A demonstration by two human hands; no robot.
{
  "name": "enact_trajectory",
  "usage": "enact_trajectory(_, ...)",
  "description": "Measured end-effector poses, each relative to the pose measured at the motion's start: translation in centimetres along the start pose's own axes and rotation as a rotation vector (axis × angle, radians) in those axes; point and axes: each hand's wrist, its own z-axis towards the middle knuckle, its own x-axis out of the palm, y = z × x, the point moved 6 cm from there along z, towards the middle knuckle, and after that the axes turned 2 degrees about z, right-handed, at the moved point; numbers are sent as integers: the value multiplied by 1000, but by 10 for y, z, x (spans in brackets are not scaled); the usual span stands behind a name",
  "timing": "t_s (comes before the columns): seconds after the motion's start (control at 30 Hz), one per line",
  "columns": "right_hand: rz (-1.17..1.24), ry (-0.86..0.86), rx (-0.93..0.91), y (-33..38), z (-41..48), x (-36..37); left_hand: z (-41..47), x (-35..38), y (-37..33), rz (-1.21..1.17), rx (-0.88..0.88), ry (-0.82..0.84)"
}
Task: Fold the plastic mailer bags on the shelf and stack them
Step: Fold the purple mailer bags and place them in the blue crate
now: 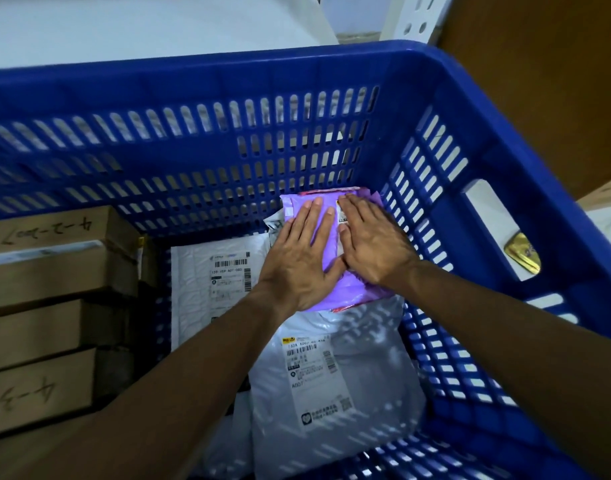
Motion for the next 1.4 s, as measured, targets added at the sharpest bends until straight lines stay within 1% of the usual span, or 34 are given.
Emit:
enact_trajectory(0.13,16,26,7,-2,2,3,-2,1,1,-8,-12,-27)
enact_trajectory(0.23,35,1,10,-3,2,4,-7,3,3,-5,-22,-58)
enact_trajectory(0.3,39,-45,15,-4,1,3,-10,4,3,4,-32,-66)
enact_trajectory(0.47,21,-94,34,-3,1,5,-12,8,3,16,-95,-8)
enact_trajectory(0.7,-4,-76,34,1,0,3,-13,7,3,21,-86,20)
enact_trajectory(0.87,-11,-74,41,3,0,1,-15,5,3,14,-113,45)
enact_trajectory(0.97,-18,-73,47,4,0,-1,-17,3,4,15,-80,50)
enact_trajectory(1.13,-18,-52,57,4,-1,-5,-17,-10,21,51,105,2)
enact_trajectory(1.2,-29,-34,58,5,0,-6,-17,-18,29,69,140,1)
enact_trajectory(1.27,-42,0,67,6,2,-6,-17,-24,35,58,134,32)
enact_trajectory(1.4,-40,65,95,12,3,-13,-20,-39,43,-55,43,109)
